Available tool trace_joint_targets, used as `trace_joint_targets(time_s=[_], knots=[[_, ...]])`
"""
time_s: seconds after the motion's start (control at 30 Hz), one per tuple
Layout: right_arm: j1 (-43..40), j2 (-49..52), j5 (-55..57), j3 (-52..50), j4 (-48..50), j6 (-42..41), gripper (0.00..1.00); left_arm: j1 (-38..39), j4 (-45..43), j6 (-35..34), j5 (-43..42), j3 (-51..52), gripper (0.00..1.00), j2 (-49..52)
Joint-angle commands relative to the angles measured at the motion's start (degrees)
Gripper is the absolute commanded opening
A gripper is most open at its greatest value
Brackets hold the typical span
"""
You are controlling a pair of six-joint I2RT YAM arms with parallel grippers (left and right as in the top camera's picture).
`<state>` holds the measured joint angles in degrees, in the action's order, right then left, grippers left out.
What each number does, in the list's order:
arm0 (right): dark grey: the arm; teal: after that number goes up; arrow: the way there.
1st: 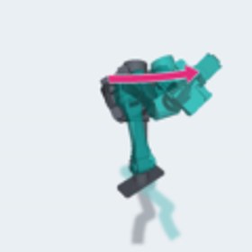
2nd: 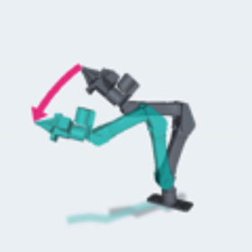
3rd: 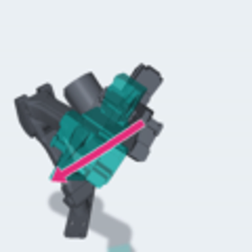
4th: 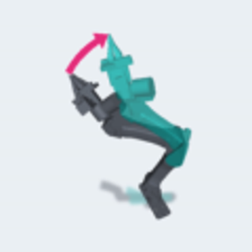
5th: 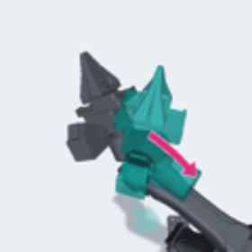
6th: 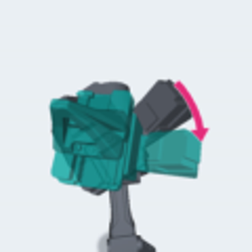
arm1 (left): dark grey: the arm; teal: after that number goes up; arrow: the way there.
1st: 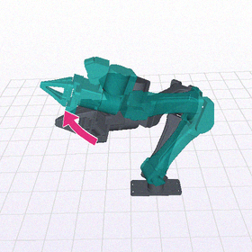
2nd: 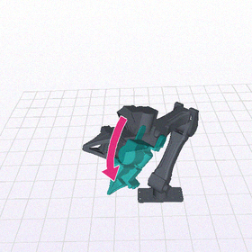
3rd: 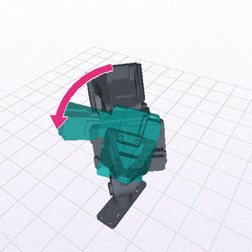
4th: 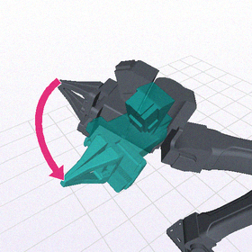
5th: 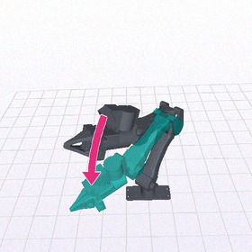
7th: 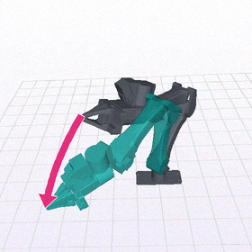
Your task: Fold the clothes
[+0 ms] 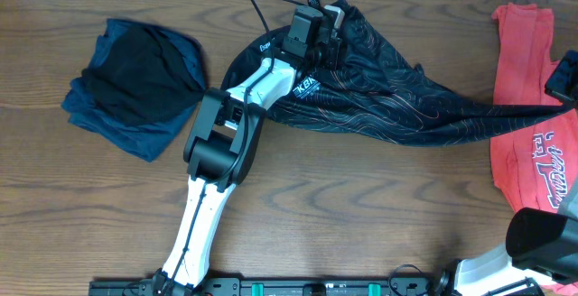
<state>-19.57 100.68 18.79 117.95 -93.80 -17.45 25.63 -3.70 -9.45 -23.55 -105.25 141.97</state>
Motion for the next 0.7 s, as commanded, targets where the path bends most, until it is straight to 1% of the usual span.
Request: trace_joint_targets(time_s=[0.0,0.1,0.23,0.33,0.5,0.67], knots=[[0.15,-0.28,0.24,0.04,-0.11,-0.07,0.01,-0.04,0.76,0.15,-0.07,-0.09,0.11,0.17],[0.15,-0.28,0.26,0.04,-0.11,-0.07,0.01,-0.22,3.23,0.17,-0.09,-0.09,0.07,-0.48],[0.13,-0.28,0.26,0.04,0.15,-0.04,0.01,-1.22,9.9,0.22,-0.07,-0.09,0.06,-4.31],[0.13,-0.28,0.26,0.04,0.35,0.37,0.01,-2.84,20.33,0.42,-0.04,-0.09,0.06,-10.62],[0.09,-0.28,0.24,0.04,0.72,0.37,0.01,-5.99,37.57,5.22,0.0,-0.09,0.06,-22.64],[0.11,-0.28,-2.23,0.04,0.68,1.9,0.01,-9.25,52.65,5.6,0.02,-0.09,0.06,-33.24]])
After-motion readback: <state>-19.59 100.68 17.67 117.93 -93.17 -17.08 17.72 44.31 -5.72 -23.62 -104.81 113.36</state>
